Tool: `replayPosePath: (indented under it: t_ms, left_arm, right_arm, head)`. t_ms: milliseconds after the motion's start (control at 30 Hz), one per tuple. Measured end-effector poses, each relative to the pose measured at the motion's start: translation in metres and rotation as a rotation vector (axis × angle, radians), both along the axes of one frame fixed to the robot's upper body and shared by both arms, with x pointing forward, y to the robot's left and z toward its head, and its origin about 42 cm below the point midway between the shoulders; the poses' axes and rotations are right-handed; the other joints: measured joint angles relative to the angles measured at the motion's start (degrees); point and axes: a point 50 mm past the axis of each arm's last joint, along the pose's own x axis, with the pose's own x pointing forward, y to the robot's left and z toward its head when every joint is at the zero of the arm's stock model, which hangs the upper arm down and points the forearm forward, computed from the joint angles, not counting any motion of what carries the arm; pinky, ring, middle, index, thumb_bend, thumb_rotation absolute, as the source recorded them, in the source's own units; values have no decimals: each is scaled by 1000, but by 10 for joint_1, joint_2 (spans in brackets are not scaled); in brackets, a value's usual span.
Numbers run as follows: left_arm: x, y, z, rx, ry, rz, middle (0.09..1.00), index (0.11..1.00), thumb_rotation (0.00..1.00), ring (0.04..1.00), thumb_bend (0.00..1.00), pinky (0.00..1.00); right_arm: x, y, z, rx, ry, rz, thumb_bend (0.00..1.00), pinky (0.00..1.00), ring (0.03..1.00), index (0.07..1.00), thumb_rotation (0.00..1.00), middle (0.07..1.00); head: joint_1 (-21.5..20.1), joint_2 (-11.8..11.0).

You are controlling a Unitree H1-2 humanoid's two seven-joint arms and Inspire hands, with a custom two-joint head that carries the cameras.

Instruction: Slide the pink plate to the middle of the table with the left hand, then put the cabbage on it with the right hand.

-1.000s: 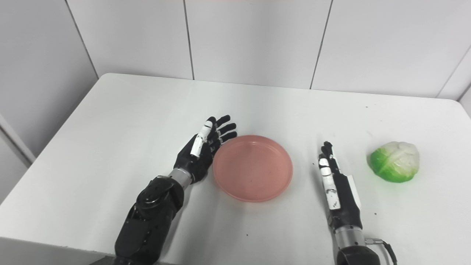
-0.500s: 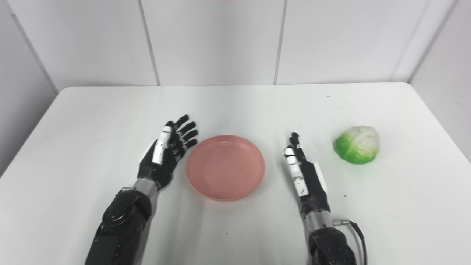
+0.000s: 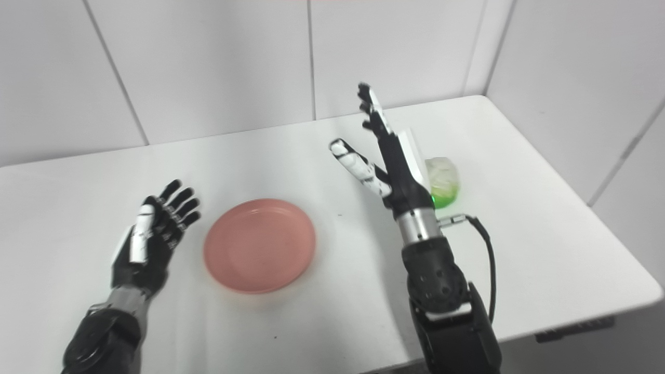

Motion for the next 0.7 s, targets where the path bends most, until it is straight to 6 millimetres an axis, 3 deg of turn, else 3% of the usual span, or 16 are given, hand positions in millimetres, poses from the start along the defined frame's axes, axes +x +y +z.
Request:
replayPosePath:
  t_ms: [133, 300, 533, 700]
  left_arm:
    - [5, 9, -2, -20, -3, -25, 905, 897, 1000, 899, 481, 904]
    - [14, 23, -1, -34, 2, -30, 898, 888, 1000, 888, 489, 881]
    - [16, 28, -2, -45, 4, -27, 886, 877, 1000, 878, 462, 879]
    - [17, 31, -2, -53, 7, -28, 886, 879, 1000, 878, 453, 883]
  right_arm:
    - [-3, -22, 22, -55, -56, -100, 905, 814, 864, 894, 803, 888]
    - [-5, -57, 28, -92, -40, -229, 997, 795, 864, 901, 677, 890]
    - [-19, -95, 24, -192, 3, -363, 1000, 815, 897, 943, 681, 928]
    - [-28, -109, 14, -227, 73, -420, 1000, 834, 928, 972, 609, 962]
  head:
    - [-15, -1]
    - [-33, 0]
    - [-47, 1]
    - [-50, 2]
